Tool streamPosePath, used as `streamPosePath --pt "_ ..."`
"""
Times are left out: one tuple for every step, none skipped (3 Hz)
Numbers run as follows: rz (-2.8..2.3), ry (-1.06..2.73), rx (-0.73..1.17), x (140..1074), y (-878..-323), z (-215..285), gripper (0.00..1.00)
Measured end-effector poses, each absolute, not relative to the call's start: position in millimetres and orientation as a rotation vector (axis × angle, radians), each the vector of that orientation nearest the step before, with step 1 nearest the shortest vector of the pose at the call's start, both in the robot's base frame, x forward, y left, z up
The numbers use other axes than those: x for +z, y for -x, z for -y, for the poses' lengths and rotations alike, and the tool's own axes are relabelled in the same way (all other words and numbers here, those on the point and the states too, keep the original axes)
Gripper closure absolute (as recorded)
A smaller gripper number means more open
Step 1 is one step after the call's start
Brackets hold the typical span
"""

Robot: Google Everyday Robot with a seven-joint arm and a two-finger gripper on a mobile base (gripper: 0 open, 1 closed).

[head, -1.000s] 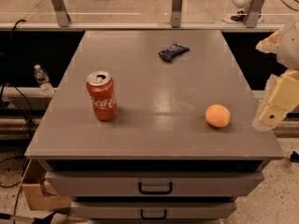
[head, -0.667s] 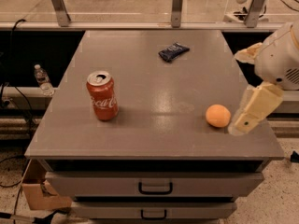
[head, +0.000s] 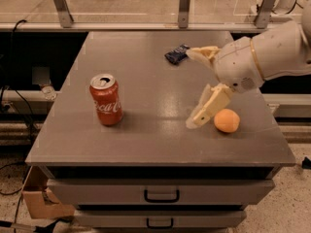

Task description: Knock coke can over

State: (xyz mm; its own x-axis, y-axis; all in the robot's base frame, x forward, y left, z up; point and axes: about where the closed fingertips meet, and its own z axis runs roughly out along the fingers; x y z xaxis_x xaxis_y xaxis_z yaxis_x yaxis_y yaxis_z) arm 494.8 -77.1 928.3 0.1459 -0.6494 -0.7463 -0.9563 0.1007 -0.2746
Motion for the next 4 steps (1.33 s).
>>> streamPosePath --pt "-1.514 1.621 0.540 934 -494 62 0.00" --pt "-1.517 1.622 0.536 934 -494 62 0.00" --pt "-1.505 1.595 0.606 922 -496 43 0.00" --pt "-1.447 1.578 0.670 915 -500 10 0.00"
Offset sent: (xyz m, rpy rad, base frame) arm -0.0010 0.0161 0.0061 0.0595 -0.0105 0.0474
